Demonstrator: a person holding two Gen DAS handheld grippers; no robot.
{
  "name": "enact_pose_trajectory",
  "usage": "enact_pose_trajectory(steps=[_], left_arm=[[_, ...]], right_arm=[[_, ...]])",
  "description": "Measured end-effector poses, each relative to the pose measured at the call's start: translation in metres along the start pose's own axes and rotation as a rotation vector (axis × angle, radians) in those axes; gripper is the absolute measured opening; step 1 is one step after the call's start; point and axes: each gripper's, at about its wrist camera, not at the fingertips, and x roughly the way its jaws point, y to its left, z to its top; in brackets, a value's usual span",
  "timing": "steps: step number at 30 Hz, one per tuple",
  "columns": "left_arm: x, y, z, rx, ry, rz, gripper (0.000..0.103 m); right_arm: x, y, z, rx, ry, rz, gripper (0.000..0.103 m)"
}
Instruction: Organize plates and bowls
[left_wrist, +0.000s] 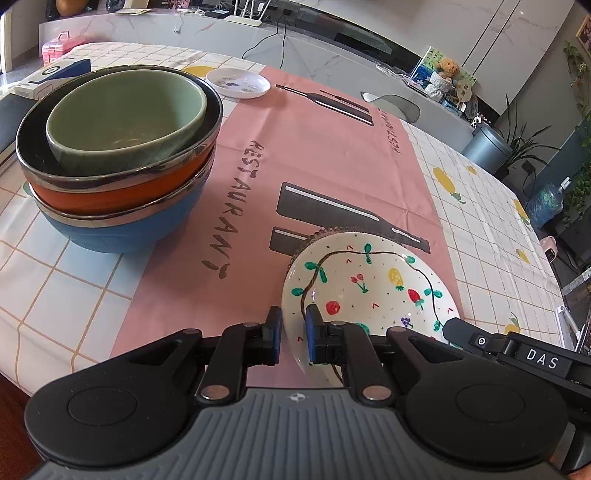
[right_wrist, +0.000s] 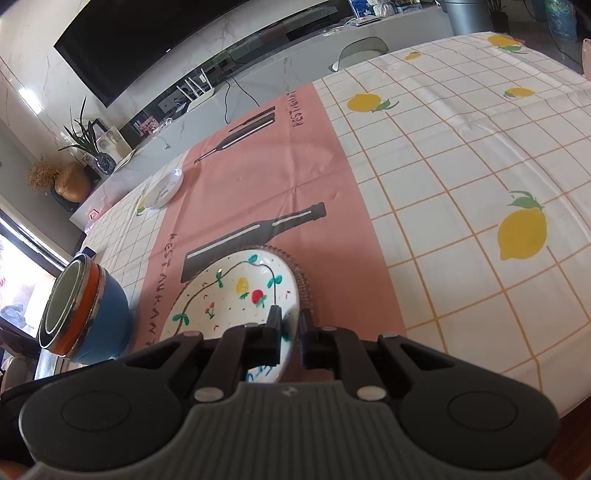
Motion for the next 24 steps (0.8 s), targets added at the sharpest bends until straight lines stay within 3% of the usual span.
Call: enact_pose_trajectory(steps=[5,24], left_arm=[[0.000,-0.003,-0.002,0.018,-0.005,0.006,0.015],[-0.001,-0.012,-0.001,0.090,-0.019,0.048,0.016]], right_arm=[[-0.001,0.003,-0.004,-0.016,0.001,-0.043,0.009],[0.007,0.002,-0.006,0.015,0.009,-0.035,0.013]])
